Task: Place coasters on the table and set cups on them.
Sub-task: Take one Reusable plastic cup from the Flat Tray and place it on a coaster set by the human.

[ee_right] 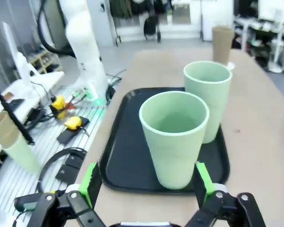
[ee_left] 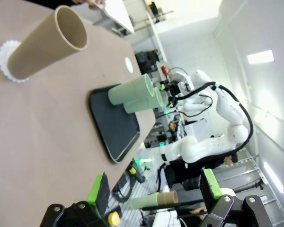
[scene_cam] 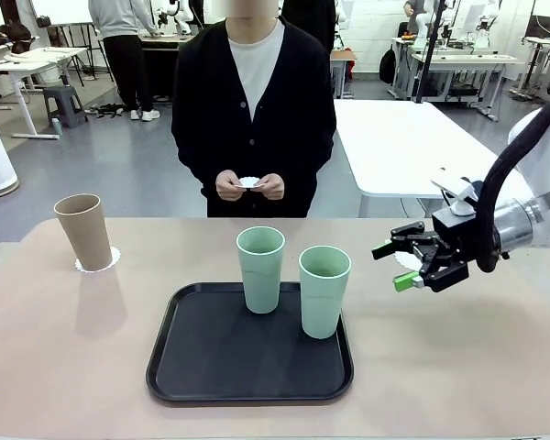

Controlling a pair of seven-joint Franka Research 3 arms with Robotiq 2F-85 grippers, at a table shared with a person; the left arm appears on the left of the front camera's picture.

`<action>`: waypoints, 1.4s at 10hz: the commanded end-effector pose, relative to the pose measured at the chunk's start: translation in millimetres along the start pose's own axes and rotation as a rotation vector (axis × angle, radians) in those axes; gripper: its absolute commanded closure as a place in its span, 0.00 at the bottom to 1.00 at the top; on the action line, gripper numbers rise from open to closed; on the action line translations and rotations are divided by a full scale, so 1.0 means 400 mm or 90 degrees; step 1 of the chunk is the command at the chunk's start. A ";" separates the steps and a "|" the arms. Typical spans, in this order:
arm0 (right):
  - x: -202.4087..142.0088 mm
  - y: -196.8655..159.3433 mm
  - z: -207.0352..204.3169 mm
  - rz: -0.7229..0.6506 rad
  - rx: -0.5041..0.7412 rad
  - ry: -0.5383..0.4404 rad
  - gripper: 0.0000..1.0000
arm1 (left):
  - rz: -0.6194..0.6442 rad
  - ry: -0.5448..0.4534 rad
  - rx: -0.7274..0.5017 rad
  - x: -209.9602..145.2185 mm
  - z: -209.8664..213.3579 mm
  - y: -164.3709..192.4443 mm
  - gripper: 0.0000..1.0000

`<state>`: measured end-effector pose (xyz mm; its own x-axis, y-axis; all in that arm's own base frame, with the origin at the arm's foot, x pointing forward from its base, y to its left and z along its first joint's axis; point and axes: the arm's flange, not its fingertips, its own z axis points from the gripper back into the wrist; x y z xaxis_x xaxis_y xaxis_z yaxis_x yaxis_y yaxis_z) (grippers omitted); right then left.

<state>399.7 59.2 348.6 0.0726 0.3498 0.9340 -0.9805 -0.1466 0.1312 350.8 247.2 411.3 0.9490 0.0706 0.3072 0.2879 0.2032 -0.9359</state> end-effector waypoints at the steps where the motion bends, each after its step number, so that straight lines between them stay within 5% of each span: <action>1: -0.050 -0.035 -0.002 0.005 -0.038 -0.026 0.00 | -0.003 -0.004 0.002 0.000 0.003 -0.003 0.00; 7: -0.123 -0.060 -0.119 0.081 -0.053 -0.055 0.00 | -0.003 -0.004 0.002 0.000 0.003 -0.003 0.00; 14: -0.157 -0.111 -0.192 0.072 -0.064 -0.058 0.00 | -0.003 -0.004 0.002 0.000 0.003 -0.003 0.00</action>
<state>421.3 103.7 265.2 -0.0085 0.2474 0.9689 -0.9953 -0.0959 0.0157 350.7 247.2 411.3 0.9490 0.0708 0.3071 0.2877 0.2032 -0.9359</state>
